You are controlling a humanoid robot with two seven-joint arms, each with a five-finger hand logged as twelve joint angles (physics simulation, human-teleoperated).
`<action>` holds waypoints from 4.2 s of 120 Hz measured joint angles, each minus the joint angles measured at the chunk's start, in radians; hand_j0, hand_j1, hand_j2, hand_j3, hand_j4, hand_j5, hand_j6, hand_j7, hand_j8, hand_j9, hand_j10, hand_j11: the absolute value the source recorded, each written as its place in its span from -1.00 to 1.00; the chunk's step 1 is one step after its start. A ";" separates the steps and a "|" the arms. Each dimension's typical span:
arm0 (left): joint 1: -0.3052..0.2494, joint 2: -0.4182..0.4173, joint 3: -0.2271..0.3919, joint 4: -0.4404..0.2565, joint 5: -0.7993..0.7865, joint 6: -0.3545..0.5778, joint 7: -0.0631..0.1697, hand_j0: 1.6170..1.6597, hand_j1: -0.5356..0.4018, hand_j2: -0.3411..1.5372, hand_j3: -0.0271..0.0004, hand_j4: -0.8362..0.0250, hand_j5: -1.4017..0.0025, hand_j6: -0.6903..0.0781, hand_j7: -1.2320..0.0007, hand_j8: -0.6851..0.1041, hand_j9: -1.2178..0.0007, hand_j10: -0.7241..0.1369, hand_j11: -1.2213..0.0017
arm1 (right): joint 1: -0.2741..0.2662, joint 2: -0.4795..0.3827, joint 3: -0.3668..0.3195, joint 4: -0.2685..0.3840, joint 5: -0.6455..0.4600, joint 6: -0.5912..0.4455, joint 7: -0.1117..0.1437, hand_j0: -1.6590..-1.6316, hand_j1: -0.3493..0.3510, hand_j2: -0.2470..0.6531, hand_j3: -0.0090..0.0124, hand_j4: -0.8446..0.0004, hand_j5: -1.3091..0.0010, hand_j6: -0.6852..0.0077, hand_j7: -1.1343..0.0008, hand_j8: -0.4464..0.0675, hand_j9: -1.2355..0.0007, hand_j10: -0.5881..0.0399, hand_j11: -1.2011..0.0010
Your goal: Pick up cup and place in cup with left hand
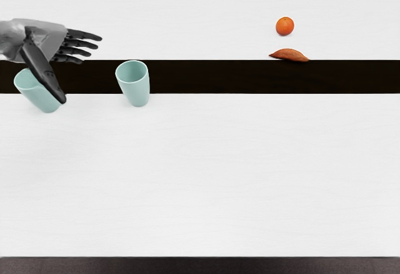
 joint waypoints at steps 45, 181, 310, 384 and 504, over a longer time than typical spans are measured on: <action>0.000 -0.225 0.044 0.004 0.447 0.323 0.004 0.92 0.89 -0.64 0.97 0.93 1.00 0.79 1.00 0.73 1.00 0.68 1.00 | 0.000 0.000 0.000 0.000 0.000 0.000 0.000 -0.93 -1.00 -0.45 -0.16 1.00 1.00 0.98 1.00 0.74 1.00 0.87 1.00; -0.059 -0.541 0.202 0.266 0.542 0.490 0.004 0.92 0.59 -0.61 0.97 0.66 0.78 0.48 0.75 0.43 0.75 0.40 0.75 | 0.000 0.000 0.000 0.000 0.000 0.000 0.000 -0.93 -1.00 -0.45 -0.16 1.00 1.00 0.98 1.00 0.74 1.00 0.87 1.00; -0.077 -0.608 0.275 0.359 0.556 0.549 0.004 0.92 0.30 -0.59 0.97 0.40 0.57 0.18 0.51 0.14 0.50 0.14 0.50 | 0.000 0.000 0.000 0.000 0.000 0.000 0.000 -0.93 -1.00 -0.45 -0.16 1.00 1.00 0.98 1.00 0.74 1.00 0.87 1.00; -0.076 -0.608 0.322 0.357 0.560 0.553 0.004 0.91 -0.39 -0.30 0.97 -0.04 0.25 0.21 0.10 0.09 0.07 -0.24 0.06 | 0.000 0.000 0.000 0.000 0.000 0.000 0.000 -0.93 -1.00 -0.45 -0.16 1.00 1.00 0.98 1.00 0.74 1.00 0.87 1.00; -0.127 -0.197 0.288 -0.072 0.480 0.493 0.004 0.78 -0.30 -0.46 0.97 0.14 -0.01 0.32 -0.14 0.24 -0.14 -0.14 -0.14 | 0.000 0.000 0.000 0.000 0.000 0.000 0.000 -0.93 -1.00 -0.45 -0.16 1.00 1.00 0.98 1.00 0.74 1.00 0.87 1.00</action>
